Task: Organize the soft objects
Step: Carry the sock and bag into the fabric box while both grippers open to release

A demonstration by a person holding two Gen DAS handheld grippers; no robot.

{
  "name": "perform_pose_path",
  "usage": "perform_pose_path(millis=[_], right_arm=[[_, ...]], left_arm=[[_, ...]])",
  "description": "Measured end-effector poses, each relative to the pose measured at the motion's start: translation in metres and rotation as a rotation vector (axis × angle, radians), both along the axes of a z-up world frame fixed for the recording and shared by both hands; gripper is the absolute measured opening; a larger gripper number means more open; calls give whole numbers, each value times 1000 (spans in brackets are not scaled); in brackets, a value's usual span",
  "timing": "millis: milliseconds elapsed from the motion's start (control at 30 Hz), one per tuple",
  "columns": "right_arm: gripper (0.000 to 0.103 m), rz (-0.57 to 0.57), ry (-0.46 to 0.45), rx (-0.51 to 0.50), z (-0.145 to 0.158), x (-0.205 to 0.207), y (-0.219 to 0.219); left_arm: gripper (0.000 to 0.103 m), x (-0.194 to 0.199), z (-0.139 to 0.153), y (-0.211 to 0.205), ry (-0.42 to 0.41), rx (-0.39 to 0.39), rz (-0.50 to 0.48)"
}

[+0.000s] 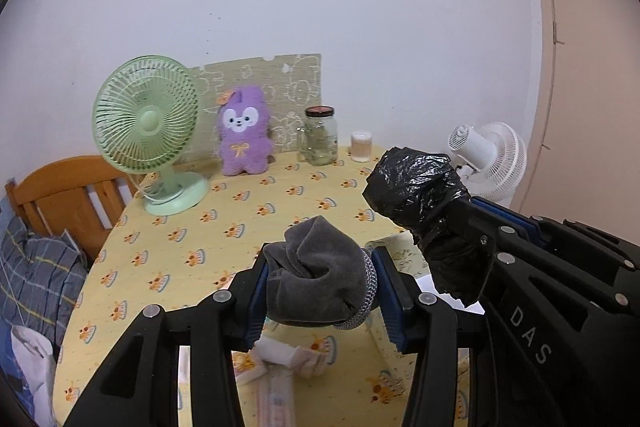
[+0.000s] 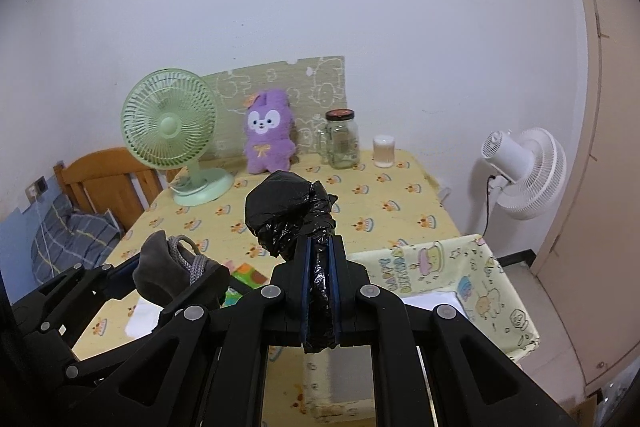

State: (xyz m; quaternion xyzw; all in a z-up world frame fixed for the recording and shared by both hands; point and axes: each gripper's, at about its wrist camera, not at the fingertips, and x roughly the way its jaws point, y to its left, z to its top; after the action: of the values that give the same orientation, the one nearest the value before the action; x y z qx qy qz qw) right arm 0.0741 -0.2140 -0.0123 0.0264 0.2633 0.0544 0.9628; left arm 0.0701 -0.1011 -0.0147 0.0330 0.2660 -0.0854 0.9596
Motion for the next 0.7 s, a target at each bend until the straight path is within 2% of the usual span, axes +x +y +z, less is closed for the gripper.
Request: perform_pose_path(millis=[700], right_arm=[[11, -136, 28, 2, -19, 19, -59]], left_arm=[[49, 31, -18, -60, 48, 21, -129]])
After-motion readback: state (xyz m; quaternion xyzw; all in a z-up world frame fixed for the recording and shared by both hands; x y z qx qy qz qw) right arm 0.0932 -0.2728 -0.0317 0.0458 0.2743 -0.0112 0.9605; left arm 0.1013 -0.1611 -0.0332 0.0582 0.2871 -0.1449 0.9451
